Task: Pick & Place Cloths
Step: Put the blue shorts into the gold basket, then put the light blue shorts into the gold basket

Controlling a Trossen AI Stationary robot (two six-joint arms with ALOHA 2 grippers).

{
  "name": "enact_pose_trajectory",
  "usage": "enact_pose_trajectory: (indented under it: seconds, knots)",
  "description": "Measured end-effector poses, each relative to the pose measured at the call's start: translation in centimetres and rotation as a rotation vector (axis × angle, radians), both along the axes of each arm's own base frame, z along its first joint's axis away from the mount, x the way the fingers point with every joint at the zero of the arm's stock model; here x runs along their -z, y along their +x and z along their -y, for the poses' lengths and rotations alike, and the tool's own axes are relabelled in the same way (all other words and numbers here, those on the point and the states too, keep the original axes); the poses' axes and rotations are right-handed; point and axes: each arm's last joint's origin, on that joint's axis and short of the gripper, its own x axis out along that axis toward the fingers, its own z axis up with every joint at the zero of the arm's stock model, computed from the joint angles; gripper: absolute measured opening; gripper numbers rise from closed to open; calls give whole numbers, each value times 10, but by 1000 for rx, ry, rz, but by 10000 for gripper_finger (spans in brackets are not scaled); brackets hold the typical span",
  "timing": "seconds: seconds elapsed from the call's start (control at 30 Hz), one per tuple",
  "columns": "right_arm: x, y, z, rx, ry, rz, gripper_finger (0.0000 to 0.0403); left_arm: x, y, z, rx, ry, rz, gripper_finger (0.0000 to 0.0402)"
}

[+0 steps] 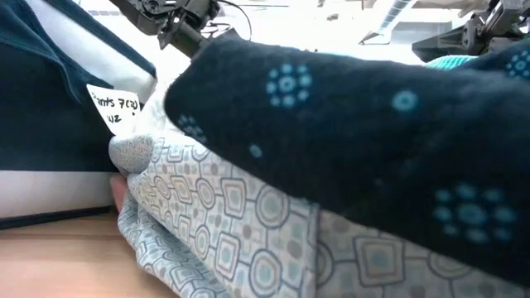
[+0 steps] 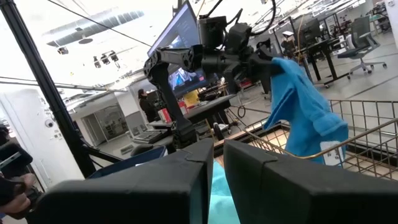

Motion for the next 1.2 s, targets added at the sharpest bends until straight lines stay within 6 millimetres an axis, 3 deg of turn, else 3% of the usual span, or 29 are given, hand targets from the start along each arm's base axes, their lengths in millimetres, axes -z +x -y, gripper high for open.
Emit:
enact_pose_trajectory:
  seconds: [0.3,0.63,0.8,1.03,1.2]
  knots:
    - [0,0,0,0,0,0,37,-9,-12,8,35,-49,-18,165]
    - [0,0,0,0,0,0,37,-40,-41,29,45,-56,19,271]
    - [0,0,0,0,0,0,37,-53,-58,51,176,-201,84,278]
    - [0,0,0,0,0,0,37,-61,-73,108,423,-352,35,266]
    - [0,0,0,1,0,1,37,-59,-80,140,446,-480,-17,266]
